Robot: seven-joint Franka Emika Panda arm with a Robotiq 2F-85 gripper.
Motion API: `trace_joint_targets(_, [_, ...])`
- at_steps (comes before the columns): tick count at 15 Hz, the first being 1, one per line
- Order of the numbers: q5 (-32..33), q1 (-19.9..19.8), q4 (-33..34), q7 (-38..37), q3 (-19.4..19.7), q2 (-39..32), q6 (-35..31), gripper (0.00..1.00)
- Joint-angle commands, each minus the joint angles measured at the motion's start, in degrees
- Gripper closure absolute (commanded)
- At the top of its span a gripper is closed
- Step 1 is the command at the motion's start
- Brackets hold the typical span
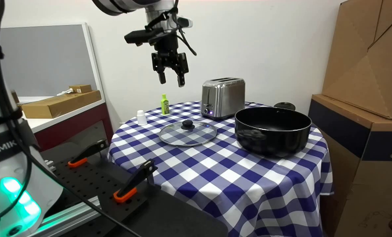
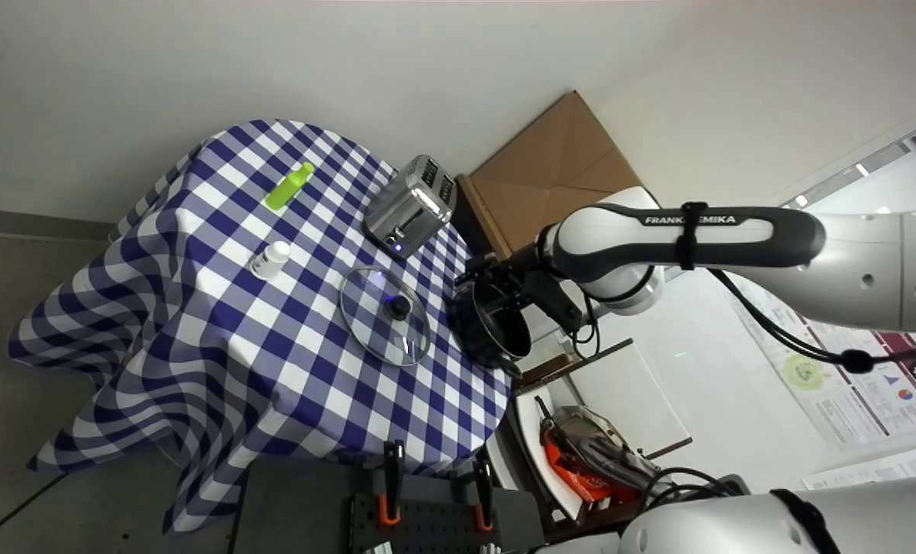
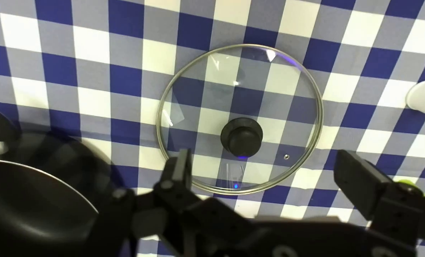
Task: Pick up the lid from the table and put it on the pot
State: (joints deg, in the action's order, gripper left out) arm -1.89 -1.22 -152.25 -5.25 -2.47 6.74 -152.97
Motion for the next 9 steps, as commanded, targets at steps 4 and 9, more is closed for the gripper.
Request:
trace_joint_targets(4, [-1.74, 0.33, 13.74, 1.68, 1.27, -18.86, -3.00, 0.00])
trace_joint_targets(9, [-1.01, 1.18, 21.45, 0.77, 0.81, -28.66, -2.81, 0.00])
